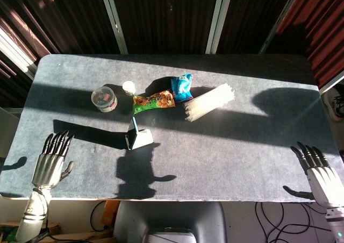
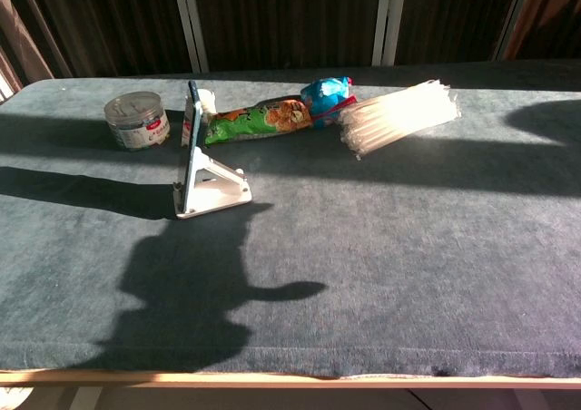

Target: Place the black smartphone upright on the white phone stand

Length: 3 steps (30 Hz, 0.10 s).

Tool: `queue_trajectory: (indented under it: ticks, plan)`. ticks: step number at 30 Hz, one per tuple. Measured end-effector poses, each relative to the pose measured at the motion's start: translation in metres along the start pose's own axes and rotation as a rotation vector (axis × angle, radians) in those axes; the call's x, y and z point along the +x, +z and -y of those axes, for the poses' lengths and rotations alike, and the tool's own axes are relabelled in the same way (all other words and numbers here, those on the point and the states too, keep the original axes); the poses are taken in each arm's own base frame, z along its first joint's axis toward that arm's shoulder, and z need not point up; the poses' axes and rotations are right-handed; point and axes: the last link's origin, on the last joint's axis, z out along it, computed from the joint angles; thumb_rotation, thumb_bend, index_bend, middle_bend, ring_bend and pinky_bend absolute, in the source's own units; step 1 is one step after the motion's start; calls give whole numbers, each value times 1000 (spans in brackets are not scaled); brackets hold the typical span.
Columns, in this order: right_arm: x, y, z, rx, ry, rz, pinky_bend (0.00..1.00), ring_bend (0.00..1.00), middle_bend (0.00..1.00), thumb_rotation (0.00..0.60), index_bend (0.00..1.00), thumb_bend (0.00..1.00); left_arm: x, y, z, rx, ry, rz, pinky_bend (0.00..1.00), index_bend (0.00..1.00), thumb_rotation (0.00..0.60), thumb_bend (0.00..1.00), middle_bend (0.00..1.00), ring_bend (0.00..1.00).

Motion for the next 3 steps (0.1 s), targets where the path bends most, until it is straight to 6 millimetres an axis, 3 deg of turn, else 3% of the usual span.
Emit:
queue_trajectory:
  ticks: [3]
  plan:
    - [-2, 2, 2, 2, -3, 4, 0, 0, 0, 600, 0, 179, 6, -13, 8, 36, 33, 22, 0, 0, 600, 339, 0, 0]
